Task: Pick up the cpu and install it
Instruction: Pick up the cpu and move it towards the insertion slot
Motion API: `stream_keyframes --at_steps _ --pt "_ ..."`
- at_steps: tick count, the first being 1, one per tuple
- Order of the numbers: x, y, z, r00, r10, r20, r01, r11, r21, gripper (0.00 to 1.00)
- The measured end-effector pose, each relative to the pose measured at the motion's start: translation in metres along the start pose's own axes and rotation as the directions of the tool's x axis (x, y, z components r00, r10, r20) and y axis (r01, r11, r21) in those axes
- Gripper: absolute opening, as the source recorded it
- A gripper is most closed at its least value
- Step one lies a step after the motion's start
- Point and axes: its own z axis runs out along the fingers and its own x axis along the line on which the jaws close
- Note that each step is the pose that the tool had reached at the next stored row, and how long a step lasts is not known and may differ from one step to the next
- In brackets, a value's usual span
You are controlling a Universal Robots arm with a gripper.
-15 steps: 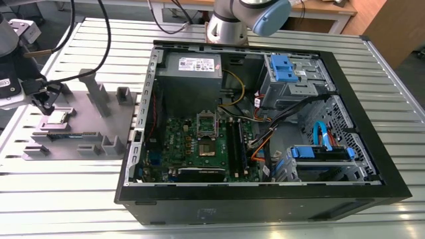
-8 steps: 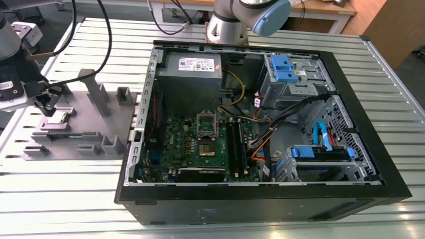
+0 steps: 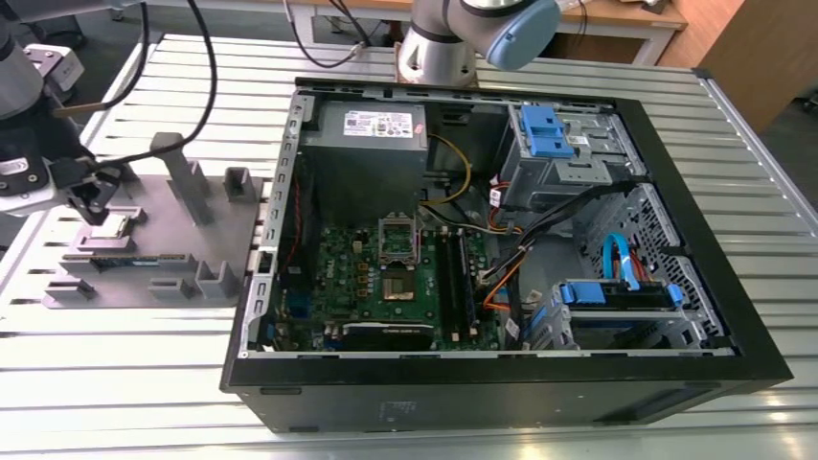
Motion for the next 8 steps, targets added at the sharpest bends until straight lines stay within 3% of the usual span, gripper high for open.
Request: stream_keyframes --at_steps 8 --pt "-0.0006 0.0009 0.0081 0.9998 -0.017 -0.0005 0.017 0.9998 0.0005 0.11"
